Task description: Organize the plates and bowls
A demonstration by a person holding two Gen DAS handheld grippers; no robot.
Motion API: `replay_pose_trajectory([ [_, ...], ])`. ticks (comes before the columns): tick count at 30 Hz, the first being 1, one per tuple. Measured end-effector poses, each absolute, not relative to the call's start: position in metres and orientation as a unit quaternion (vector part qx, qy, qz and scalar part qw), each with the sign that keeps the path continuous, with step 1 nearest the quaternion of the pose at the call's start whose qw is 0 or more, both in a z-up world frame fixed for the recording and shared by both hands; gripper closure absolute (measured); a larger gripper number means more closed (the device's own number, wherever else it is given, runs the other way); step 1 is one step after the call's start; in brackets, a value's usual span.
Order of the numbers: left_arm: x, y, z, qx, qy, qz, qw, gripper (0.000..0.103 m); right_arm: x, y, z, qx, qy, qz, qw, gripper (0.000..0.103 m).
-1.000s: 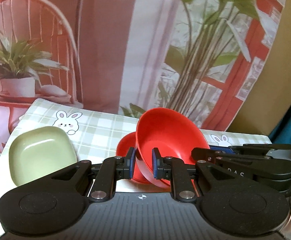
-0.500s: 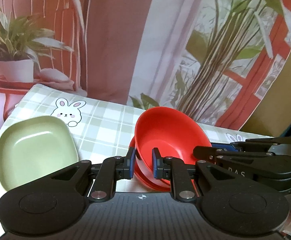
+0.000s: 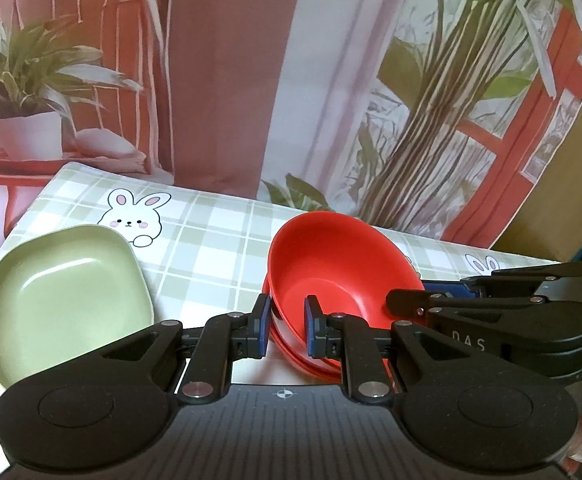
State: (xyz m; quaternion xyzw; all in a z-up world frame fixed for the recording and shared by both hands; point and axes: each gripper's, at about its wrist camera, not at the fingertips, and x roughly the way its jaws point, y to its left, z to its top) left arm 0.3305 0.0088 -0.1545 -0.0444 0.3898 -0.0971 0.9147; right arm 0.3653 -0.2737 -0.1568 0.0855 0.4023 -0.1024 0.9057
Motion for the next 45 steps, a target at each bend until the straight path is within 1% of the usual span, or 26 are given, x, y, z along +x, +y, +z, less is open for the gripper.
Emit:
replay_pose_trajectory([
  [6,0.331,0.005,-0.157,-0.047,0.394,-0.097,0.913,0.084,0.365,-0.274,-0.158,0.079,0.405,-0.107,0.905,0.089],
  [9,0.330,0.006,-0.159,-0.055,0.397,-0.096,0.911,0.084,0.365,-0.272,-0.159,0.070,0.411,-0.111,0.902,0.085],
  [11,0.329,0.005,-0.160,-0.054,0.400,-0.092,0.910,0.077,0.365,-0.271,-0.159,0.070,0.413,-0.115,0.901,0.085],
  [13,0.327,0.006,-0.158,-0.057,0.397,-0.093,0.911,0.074,0.362,-0.271,-0.157,0.070,0.411,-0.117,0.901,0.085],
  [20,0.315,0.008,-0.140,-0.065,0.388,-0.097,0.914,0.074,0.343,-0.272,-0.138,0.073,0.390,-0.110,0.911,0.085],
  [29,0.264,0.003,-0.111,-0.054,0.361,-0.128,0.922,0.073,0.280,-0.274,-0.108,0.052,0.339,-0.091,0.935,0.085],
  [39,0.201,-0.018,-0.105,-0.042,0.350,-0.152,0.923,0.072,0.205,-0.273,-0.105,0.046,0.298,-0.096,0.949,0.084],
  [42,0.188,-0.022,-0.106,-0.047,0.348,-0.153,0.924,0.068,0.189,-0.267,-0.107,0.032,0.290,-0.092,0.952,0.084],
  [43,0.184,-0.024,-0.107,-0.047,0.348,-0.153,0.924,0.065,0.184,-0.264,-0.108,0.023,0.288,-0.090,0.953,0.084],
  [45,0.176,-0.028,-0.108,-0.045,0.346,-0.155,0.924,0.064,0.175,-0.258,-0.109,0.013,0.281,-0.085,0.956,0.084],
])
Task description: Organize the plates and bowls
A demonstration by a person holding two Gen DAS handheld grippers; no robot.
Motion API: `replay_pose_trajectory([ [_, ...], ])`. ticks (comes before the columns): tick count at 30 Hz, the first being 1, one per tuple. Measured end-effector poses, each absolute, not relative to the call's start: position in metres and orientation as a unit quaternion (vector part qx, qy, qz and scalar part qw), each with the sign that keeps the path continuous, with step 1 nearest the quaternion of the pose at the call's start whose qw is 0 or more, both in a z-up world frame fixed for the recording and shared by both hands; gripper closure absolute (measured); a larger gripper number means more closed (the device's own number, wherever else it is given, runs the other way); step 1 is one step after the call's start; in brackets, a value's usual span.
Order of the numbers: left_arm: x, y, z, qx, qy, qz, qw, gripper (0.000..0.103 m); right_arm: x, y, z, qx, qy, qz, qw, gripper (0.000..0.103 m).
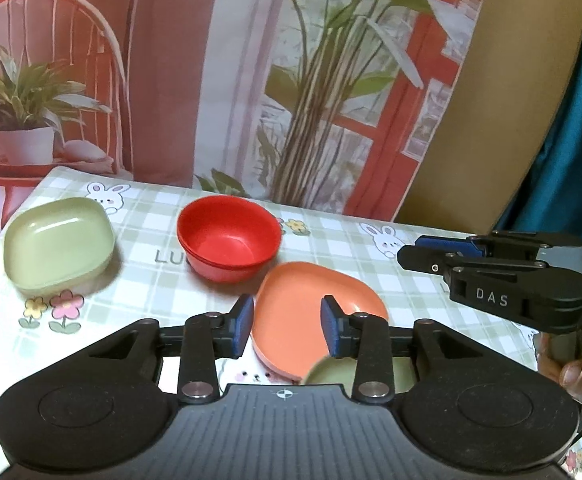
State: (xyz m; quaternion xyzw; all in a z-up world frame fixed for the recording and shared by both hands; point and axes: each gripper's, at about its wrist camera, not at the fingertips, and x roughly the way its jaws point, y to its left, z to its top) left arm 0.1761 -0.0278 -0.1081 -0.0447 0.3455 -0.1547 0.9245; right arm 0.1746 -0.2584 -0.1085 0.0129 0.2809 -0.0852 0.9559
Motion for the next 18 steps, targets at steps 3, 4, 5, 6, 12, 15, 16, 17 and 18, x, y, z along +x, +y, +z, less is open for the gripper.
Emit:
replay_pose_trajectory([
  [3,0.167,-0.033,-0.113,-0.034,0.350,-0.158,0.923,0.064,0.163,-0.252,-0.111,0.010,0.274,-0.078,0.958,0.085],
  [4,0.164,-0.035,-0.115,-0.030,0.352,-0.156,0.922,0.064,0.161,-0.250,-0.113,0.008,0.273,-0.078,0.959,0.085],
  [5,0.162,-0.036,-0.118,-0.028,0.354,-0.155,0.922,0.064,0.157,-0.247,-0.114,0.004,0.272,-0.079,0.959,0.085],
  [6,0.161,-0.036,-0.120,-0.029,0.357,-0.154,0.921,0.064,0.153,-0.245,-0.116,0.001,0.270,-0.080,0.960,0.085],
  [12,0.154,-0.036,-0.139,-0.033,0.385,-0.150,0.910,0.064,0.132,-0.238,-0.131,-0.005,0.275,-0.095,0.957,0.084],
  [15,0.152,-0.035,-0.148,-0.040,0.403,-0.152,0.902,0.064,0.124,-0.239,-0.140,0.000,0.288,-0.104,0.952,0.084],
  [16,0.151,-0.035,-0.150,-0.041,0.405,-0.152,0.900,0.064,0.121,-0.240,-0.144,0.006,0.293,-0.105,0.950,0.084],
  [17,0.150,-0.034,-0.152,-0.044,0.408,-0.152,0.899,0.064,0.119,-0.241,-0.147,0.012,0.298,-0.106,0.948,0.084],
  [18,0.150,-0.034,-0.154,-0.048,0.412,-0.153,0.897,0.064,0.116,-0.242,-0.151,0.019,0.303,-0.107,0.947,0.084],
])
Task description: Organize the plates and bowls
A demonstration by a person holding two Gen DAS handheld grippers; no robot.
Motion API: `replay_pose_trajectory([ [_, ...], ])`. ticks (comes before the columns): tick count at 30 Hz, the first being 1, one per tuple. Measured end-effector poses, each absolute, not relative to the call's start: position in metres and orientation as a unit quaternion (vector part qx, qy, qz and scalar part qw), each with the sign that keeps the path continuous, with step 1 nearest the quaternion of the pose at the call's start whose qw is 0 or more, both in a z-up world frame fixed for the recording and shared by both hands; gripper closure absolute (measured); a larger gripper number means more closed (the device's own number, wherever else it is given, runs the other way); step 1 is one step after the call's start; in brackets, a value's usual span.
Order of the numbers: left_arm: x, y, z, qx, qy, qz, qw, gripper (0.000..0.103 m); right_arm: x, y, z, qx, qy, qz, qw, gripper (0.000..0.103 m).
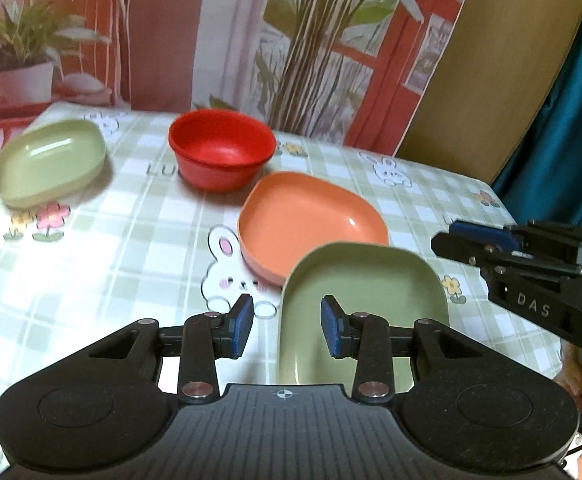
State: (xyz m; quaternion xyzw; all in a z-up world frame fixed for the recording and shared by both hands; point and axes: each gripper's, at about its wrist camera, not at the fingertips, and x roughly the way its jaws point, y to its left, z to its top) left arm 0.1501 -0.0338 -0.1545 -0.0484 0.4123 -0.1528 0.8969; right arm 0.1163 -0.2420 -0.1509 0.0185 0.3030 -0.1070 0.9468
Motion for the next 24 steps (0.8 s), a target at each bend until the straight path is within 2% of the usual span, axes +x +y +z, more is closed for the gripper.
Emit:
replay_pose_trajectory([
  [24,0.156,-0.050,-0.184,-0.070,0.467,-0.150,0.869,0.065,0.101,-0.258,-0.194,0.102,0.362,-0.096,0.922,0.084],
])
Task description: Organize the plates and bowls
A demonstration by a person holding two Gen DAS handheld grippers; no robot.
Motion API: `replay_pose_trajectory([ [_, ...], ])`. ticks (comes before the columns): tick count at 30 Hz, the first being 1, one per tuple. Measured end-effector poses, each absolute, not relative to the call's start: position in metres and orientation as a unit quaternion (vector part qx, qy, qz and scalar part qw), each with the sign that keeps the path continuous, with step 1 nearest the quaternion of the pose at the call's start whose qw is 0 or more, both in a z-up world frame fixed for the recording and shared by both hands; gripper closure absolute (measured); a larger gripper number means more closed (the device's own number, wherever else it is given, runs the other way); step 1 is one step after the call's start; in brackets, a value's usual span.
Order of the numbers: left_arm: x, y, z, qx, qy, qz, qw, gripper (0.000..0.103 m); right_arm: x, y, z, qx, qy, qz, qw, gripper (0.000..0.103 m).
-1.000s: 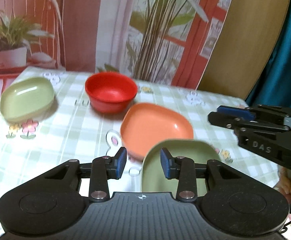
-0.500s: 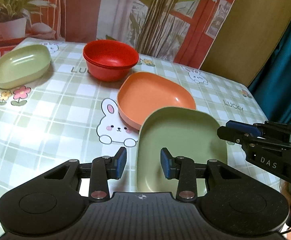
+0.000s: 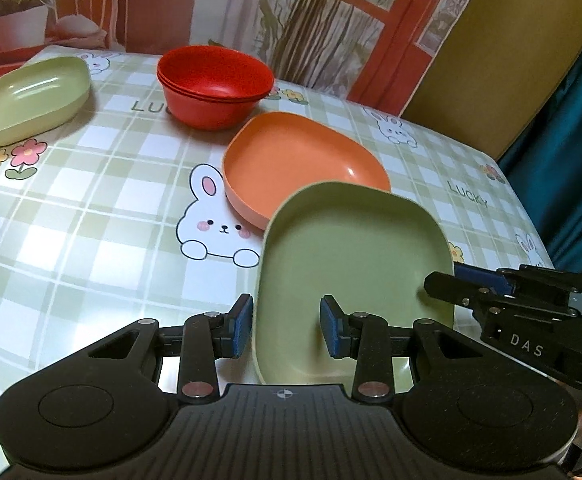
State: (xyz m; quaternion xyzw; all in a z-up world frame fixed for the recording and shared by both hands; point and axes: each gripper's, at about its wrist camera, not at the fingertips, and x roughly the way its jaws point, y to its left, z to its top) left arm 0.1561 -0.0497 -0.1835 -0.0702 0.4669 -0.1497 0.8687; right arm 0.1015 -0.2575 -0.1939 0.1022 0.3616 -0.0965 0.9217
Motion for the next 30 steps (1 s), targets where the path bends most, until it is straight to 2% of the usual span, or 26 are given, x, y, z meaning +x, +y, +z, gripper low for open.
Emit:
replay_pose_trajectory([
  [4,0.157,-0.050,-0.186,-0.071,0.470,-0.144,0.868,0.068,0.100,-0.259,-0.199,0.115,0.368,-0.092,0.918,0.084],
  [10,0.159,-0.051,-0.188,-0.069,0.473,-0.139,0.867,0.085,0.097,-0.263,-0.203,0.132,0.371,-0.088,0.915,0.088],
  [19,0.157,-0.050,-0.187,-0.066,0.468,-0.139,0.870,0.088,0.095,-0.265,-0.205,0.145,0.371,-0.088,0.913,0.093],
  [30,0.152,-0.046,-0.182,-0.059,0.458,-0.142,0.875,0.089,0.090,-0.264,-0.206,0.151,0.365,-0.086,0.915,0.094],
])
